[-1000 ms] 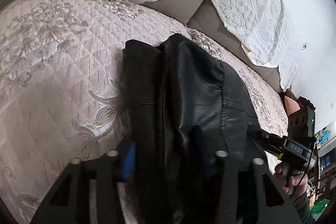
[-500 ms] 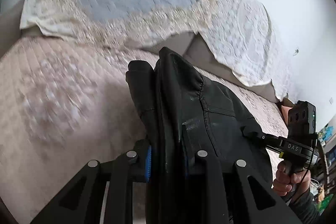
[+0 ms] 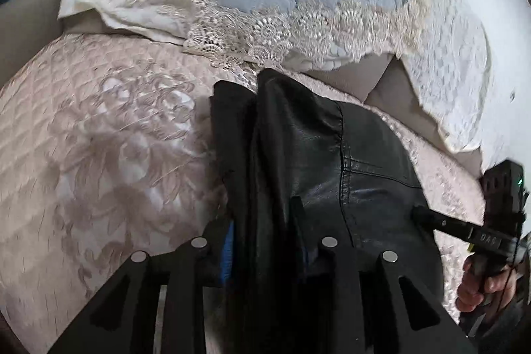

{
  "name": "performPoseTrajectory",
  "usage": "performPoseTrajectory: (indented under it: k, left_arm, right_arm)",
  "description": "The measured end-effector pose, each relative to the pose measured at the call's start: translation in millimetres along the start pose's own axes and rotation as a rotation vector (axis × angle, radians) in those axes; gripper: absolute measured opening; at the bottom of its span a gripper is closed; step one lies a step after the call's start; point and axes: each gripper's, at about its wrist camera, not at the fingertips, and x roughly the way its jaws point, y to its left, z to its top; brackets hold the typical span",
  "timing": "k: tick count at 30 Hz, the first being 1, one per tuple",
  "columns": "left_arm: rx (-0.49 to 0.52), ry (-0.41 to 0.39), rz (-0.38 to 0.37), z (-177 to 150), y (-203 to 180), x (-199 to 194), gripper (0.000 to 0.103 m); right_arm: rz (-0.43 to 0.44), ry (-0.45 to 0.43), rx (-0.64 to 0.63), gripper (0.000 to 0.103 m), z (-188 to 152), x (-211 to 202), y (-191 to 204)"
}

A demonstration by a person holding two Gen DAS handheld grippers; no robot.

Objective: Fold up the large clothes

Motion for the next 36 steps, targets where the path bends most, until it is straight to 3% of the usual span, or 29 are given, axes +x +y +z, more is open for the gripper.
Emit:
performPoseTrajectory:
  k: [4,10,15,26,32,36]
  left_arm:
    - [-0.006,-0.015,0.003,-9.6,2.7,-26.7,0.032]
    - [0.01,-0.069,0.039,-43.7,-4.3,-84.1,0.031]
    - [0.008,-0.06,0.077,-80.5,-20.8,-115.5,0.035]
    - [0.095,-0.053,0.16,-130.7,-75.1,-149.8,0.057]
    - [0.126,-0.049,0.239,-138.6,-80.8,-148.1,0.057]
    - [0.122,-0.055,0.249,-142.9,-78.6,-151.0,0.057]
  right_arm:
    - [-0.065,-0.037,-0.077,0.036,-16.5,-33.1,14.6]
    - [-0.091,-0.075,-0.133,0.036,-62.3,-70.5,42.9]
    - [-0.129,-0.094,-0.156,0.05,-103.0,-93.7,66.2]
    - [-0.216,-0.117,-0.242,0.052,-148.4,-119.3,100.8]
    - [-0.243,-0.097,-0.233,0.052,-158.2,-114.6,102.6]
    - [-0.245,-0.092,-0.246,0.052,-164.3,-113.6,106.9]
